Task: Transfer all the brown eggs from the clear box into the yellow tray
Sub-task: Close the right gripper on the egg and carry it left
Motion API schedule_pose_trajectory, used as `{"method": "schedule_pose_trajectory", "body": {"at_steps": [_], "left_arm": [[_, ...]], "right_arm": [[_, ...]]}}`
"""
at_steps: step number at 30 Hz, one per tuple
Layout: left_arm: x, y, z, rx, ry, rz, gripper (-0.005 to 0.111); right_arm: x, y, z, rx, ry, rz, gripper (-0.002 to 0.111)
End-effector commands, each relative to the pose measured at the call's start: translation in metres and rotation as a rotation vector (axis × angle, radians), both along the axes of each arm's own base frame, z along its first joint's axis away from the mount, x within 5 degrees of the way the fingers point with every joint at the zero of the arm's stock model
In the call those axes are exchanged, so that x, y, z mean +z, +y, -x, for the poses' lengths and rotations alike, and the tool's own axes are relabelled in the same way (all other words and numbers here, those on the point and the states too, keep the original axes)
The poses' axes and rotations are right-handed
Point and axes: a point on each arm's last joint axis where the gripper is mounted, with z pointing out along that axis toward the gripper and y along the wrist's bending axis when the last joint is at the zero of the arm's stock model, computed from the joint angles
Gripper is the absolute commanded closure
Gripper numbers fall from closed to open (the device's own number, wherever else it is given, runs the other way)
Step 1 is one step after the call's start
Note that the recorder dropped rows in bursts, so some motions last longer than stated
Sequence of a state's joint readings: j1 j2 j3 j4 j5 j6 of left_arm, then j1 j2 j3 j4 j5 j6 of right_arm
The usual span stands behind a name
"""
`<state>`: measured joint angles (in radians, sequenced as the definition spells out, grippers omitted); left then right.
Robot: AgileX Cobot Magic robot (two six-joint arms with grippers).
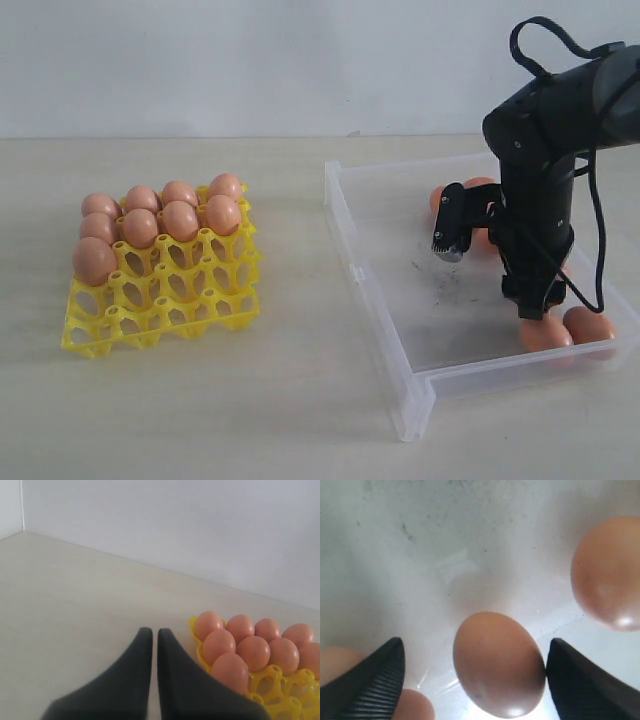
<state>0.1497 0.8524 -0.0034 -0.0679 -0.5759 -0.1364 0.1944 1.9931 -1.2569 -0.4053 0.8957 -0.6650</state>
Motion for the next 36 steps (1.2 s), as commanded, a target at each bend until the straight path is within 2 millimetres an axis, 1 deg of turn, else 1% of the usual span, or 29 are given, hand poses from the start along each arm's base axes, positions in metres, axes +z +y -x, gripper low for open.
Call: {"method": "schedule_pose_trajectory", "body": {"at_steps": [1,2,3,5,6,9,11,14,17,21,25,28,33,36], "left_arm": [[0.0,-0.001,0.001,-0.007,-0.003,-0.001,0.103],[0.0,-0.001,0.001,-0.007,-0.003,-0.001,0.103],[0.0,-0.001,0.001,-0.007,-0.003,-0.001,0.103],[0.0,-0.001,0.001,-0.007,-0.003,-0.001,0.103],[0.0,-0.001,0.001,-0.007,-0.003,-0.001,0.103],[0.0,-0.001,0.001,-0.007,-0.007,-0.001,0.103],[0.0,-0.001,0.001,-0.007,-0.007,-0.001,0.103],[0.0,-0.001,0.001,-0.007,-0.007,-0.001,0.103],[0.0,-0.001,0.001,-0.007,-0.007,-0.001,0.103],[0.0,-0.001,0.001,-0.007,-0.007,-0.002,0.103],[0.0,-0.001,0.001,-0.007,-0.007,-0.002,0.103],[0.0,-0.001,0.001,-0.007,-0.007,-0.002,0.103],[0.0,-0.001,0.001,-0.007,-0.007,-0.002,0.103],[0.0,-0.001,0.001,-0.007,-0.007,-0.002,0.103]], "right_arm": [[0.001,-0.002,0.0,-0.012,-0.007,0.002,0.067],[0.001,-0.002,0.0,-0.01,-0.007,0.002,0.073],[0.001,-0.002,0.0,-0.01,-0.007,0.002,0.083],[0.001,-0.002,0.0,-0.014,-0.007,0.0,0.098],[0.001,-0.001,0.0,-0.039,-0.015,-0.011,0.108],[0.004,0.003,-0.005,-0.112,-0.102,-0.072,0.108],[0.01,0.011,-0.011,-0.158,-0.196,-0.187,0.108],[0.019,0.023,-0.017,-0.221,-0.29,-0.349,0.108],[0.028,0.032,-0.021,-0.254,-0.349,-0.481,0.108],[0.038,0.041,-0.022,-0.303,-0.374,-0.613,0.108],[0.042,0.05,-0.021,-0.363,-0.358,-0.737,0.108],[0.046,0.058,-0.022,-0.369,-0.354,-0.845,0.108],[0.058,0.07,-0.028,-0.39,-0.41,-1.046,0.108],[0.068,0.079,-0.03,-0.34,-0.434,-1.189,0.108]]}}
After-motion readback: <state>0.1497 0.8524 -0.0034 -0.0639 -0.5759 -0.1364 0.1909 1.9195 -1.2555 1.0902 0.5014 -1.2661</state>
